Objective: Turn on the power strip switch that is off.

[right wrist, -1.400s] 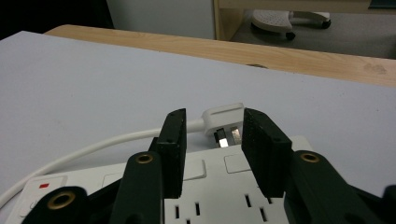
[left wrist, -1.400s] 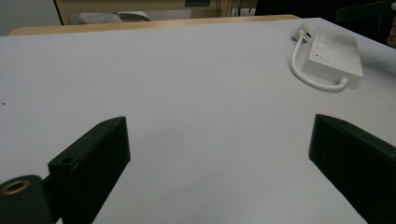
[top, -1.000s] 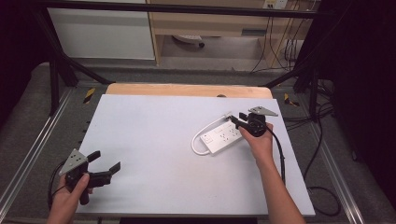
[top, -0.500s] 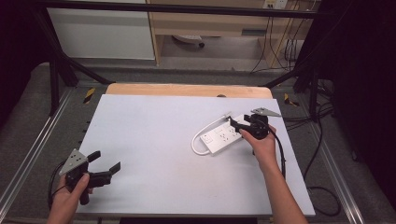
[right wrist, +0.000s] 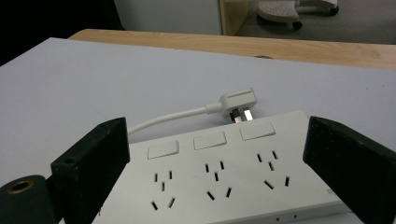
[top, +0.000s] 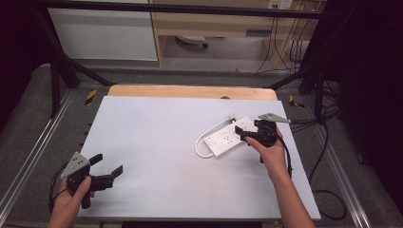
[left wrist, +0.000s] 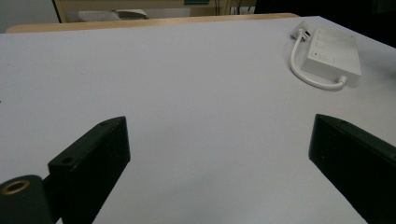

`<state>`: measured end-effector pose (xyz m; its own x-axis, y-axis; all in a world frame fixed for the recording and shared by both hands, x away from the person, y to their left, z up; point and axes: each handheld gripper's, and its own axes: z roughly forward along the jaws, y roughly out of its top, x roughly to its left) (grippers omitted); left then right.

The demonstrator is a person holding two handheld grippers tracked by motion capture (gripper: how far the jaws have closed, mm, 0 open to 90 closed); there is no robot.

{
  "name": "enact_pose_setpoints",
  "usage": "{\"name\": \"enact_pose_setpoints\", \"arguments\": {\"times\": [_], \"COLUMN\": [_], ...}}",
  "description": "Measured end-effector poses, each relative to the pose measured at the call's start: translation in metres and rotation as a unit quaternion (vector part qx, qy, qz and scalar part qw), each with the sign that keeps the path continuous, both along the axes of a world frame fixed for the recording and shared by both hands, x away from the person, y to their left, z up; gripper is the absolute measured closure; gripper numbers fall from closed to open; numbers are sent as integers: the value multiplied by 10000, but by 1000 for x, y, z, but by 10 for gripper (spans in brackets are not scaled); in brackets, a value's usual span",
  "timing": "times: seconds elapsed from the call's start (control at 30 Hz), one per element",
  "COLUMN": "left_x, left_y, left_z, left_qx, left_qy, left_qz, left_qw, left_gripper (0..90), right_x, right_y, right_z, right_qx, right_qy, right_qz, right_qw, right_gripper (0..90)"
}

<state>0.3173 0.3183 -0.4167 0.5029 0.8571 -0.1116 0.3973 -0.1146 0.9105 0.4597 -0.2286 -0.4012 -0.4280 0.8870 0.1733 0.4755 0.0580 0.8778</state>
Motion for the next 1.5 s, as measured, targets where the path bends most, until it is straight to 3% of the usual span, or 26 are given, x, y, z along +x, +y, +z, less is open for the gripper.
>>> {"name": "enact_pose_setpoints", "arguments": {"times": [0.6, 1.07, 1.5], "left_x": [-1, -2, -3], "left_y": [-1, 0, 0], "left_z": [1, 1, 2], "left_qx": [-10, -22, -23], "left_qy": [-12, -15, -22], "left_qz": [20, 24, 32], "left_qw": [10000, 10000, 10000], "left_gripper": [54, 54, 54], "right_x": [-42, -85, -105], "right_y": [-14, -37, -48], "right_z": [12, 2, -12], "right_qx": [32, 41, -132], "right_qy": [-270, -584, -506], "right_qz": [150, 154, 167], "right_qw": [9995, 9982, 9985], "right_gripper": [32, 27, 34]}}
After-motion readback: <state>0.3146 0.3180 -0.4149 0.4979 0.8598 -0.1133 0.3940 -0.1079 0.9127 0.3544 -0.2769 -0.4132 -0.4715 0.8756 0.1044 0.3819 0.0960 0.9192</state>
